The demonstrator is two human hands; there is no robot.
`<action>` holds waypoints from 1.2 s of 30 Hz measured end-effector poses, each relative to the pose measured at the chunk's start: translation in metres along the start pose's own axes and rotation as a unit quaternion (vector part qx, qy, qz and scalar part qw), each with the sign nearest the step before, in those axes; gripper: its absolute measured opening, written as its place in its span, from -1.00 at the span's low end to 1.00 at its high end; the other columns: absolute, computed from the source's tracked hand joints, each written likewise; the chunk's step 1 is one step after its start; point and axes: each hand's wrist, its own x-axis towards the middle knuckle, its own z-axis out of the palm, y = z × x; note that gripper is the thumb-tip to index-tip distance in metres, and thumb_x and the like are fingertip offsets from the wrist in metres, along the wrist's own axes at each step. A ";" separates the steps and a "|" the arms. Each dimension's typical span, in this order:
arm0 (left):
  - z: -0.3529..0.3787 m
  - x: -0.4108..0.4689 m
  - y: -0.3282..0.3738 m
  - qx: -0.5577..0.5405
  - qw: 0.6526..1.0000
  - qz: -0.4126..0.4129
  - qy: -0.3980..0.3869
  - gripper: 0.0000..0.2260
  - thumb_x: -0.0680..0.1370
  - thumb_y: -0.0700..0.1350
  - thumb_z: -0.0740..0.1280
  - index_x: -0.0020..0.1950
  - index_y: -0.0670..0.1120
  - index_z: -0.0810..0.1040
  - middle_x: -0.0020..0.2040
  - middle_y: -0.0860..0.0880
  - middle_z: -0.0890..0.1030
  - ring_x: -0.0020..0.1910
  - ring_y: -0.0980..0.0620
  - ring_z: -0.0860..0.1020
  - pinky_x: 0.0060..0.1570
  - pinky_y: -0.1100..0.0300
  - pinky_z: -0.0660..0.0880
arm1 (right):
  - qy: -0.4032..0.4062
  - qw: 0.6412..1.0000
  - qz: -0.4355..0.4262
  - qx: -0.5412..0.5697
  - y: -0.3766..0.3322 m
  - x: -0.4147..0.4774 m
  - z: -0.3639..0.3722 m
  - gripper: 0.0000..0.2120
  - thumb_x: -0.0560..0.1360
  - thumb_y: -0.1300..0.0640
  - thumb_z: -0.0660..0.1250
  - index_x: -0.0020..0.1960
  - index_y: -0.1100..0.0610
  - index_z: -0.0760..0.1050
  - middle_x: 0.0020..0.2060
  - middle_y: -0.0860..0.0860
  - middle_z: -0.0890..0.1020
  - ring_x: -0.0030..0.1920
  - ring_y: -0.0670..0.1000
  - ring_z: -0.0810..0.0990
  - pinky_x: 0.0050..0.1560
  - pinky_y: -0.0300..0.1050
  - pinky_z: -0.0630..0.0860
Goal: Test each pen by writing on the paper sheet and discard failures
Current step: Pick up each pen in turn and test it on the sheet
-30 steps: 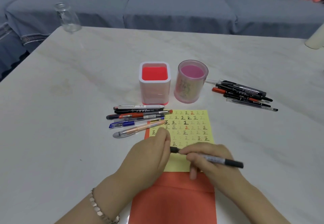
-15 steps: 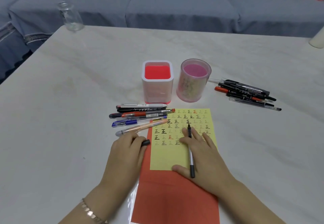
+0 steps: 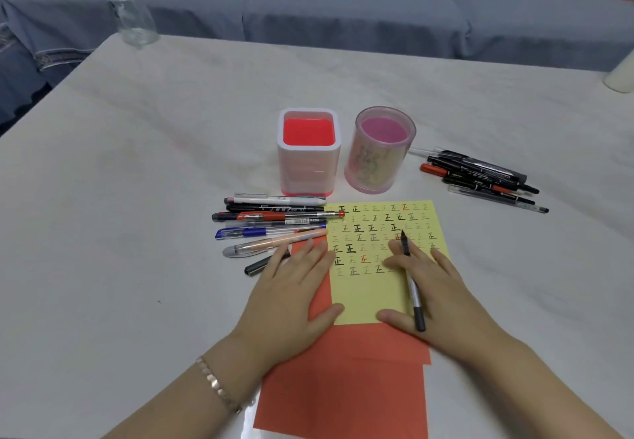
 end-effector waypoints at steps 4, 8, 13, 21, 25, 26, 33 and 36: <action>0.003 0.009 0.000 -0.007 1.000 0.015 0.014 -0.45 0.43 0.26 0.15 0.32 0.02 0.47 0.36 0.04 0.44 0.38 0.05 0.32 0.35 -0.08 0.06 | 0.088 0.994 0.005 0.071 -0.004 0.000 -0.002 -0.44 0.39 -0.41 0.11 0.20 -0.07 0.43 0.21 -0.27 0.43 0.31 -0.34 0.25 0.41 -0.21 0.11; 0.005 0.011 -0.002 -0.011 0.999 0.020 0.032 -0.45 0.42 0.28 0.15 0.30 0.03 0.48 0.36 0.06 0.44 0.38 0.05 0.34 0.35 -0.08 0.05 | 0.196 0.921 0.070 0.329 -0.029 0.002 -0.007 -0.41 0.35 -0.52 -0.03 0.10 -0.17 0.46 -0.13 -0.13 0.63 -0.01 -0.14 0.59 0.03 -0.46 0.38; 0.005 0.011 -0.002 -0.018 0.999 0.020 0.048 -0.44 0.40 0.29 0.15 0.29 0.03 0.49 0.35 0.05 0.45 0.37 0.05 0.35 0.34 -0.09 0.06 | 0.231 0.848 0.118 0.462 -0.061 0.016 -0.008 -0.74 0.46 -0.17 0.24 -0.17 -0.03 0.60 -0.24 -0.02 0.70 -0.19 0.00 0.67 -0.11 -0.24 0.57; 0.007 0.012 -0.004 -0.035 0.998 0.016 0.054 -0.38 0.37 0.33 0.17 0.30 0.01 0.48 0.36 0.07 0.44 0.39 0.10 0.28 0.37 -0.07 0.04 | 0.315 0.823 0.227 0.416 -0.077 0.036 0.029 -0.57 0.41 0.15 0.42 -0.52 0.17 0.29 -0.68 0.00 0.43 -0.62 -0.09 0.38 -0.49 -0.34 0.34; 0.007 0.013 -0.004 -0.043 0.997 0.016 0.056 -0.37 0.36 0.33 0.17 0.30 0.01 0.48 0.36 0.06 0.44 0.38 0.07 0.33 0.37 -0.08 0.04 | 0.345 0.827 0.230 0.380 -0.075 0.038 0.044 -0.61 0.38 0.15 0.32 -0.53 0.18 0.23 -0.59 0.14 0.36 -0.55 -0.07 0.30 -0.46 -0.35 0.29; 0.007 0.013 -0.004 -0.047 0.997 0.015 0.059 -0.37 0.36 0.33 0.17 0.30 0.00 0.49 0.36 0.06 0.44 0.38 0.07 0.34 0.37 -0.08 0.05 | 0.346 0.830 0.227 0.374 -0.075 0.039 0.046 -0.65 0.35 0.14 0.27 -0.52 0.21 0.24 -0.58 0.18 0.35 -0.54 -0.08 0.29 -0.46 -0.36 0.28; 0.006 0.013 -0.003 -0.063 0.996 0.013 0.065 -0.38 0.36 0.31 0.19 0.29 -0.02 0.50 0.36 0.05 0.45 0.39 0.06 0.33 0.38 -0.10 0.06 | 0.347 0.852 0.198 0.339 -0.073 0.040 0.048 -0.68 0.33 0.16 0.23 -0.52 0.28 0.23 -0.56 0.29 0.37 -0.52 -0.06 0.29 -0.45 -0.35 0.27; 0.006 0.013 -0.003 -0.067 0.996 0.011 0.064 -0.38 0.36 0.31 0.19 0.29 -0.02 0.50 0.36 0.05 0.44 0.39 0.07 0.32 0.39 -0.09 0.03 | 0.342 0.860 0.194 0.326 -0.072 0.041 0.050 -0.69 0.32 0.15 0.23 -0.53 0.21 0.22 -0.58 0.23 0.36 -0.52 -0.05 0.29 -0.45 -0.33 0.25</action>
